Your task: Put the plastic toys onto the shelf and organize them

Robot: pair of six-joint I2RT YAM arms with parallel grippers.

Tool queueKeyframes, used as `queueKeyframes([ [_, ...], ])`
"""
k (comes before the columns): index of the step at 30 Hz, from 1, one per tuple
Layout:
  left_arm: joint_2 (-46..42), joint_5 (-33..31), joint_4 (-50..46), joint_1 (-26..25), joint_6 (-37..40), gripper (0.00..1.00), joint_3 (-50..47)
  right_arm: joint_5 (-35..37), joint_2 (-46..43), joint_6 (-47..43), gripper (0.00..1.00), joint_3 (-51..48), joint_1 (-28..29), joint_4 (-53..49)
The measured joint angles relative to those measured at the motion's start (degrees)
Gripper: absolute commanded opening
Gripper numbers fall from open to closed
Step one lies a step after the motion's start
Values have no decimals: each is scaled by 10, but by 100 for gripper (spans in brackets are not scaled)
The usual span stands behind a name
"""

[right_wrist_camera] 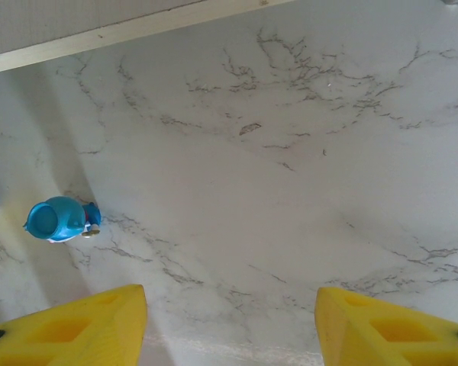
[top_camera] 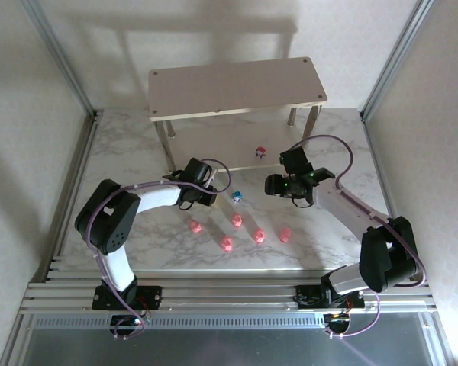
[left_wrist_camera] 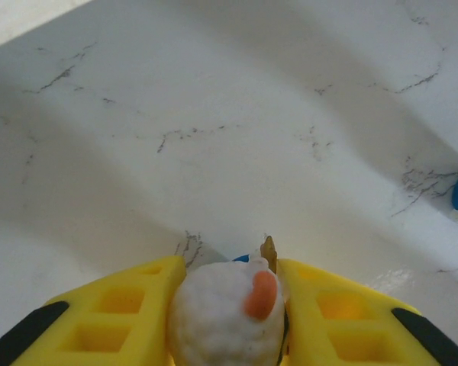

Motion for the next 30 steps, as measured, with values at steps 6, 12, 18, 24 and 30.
queueKeyframes([
  [6,0,0,0,0,2,21,0,0,0,0,61,0,0,1],
  [12,-14,-9,-21,2,23,21,14,0,0,0,61,0,0,1],
  [18,-52,-23,-50,8,67,21,70,0,0,0,61,3,0,1],
  [24,-60,-30,-54,30,110,21,109,-2,0,0,61,12,0,1],
  [30,-60,-36,-50,55,141,21,109,-2,0,0,61,13,0,1],
])
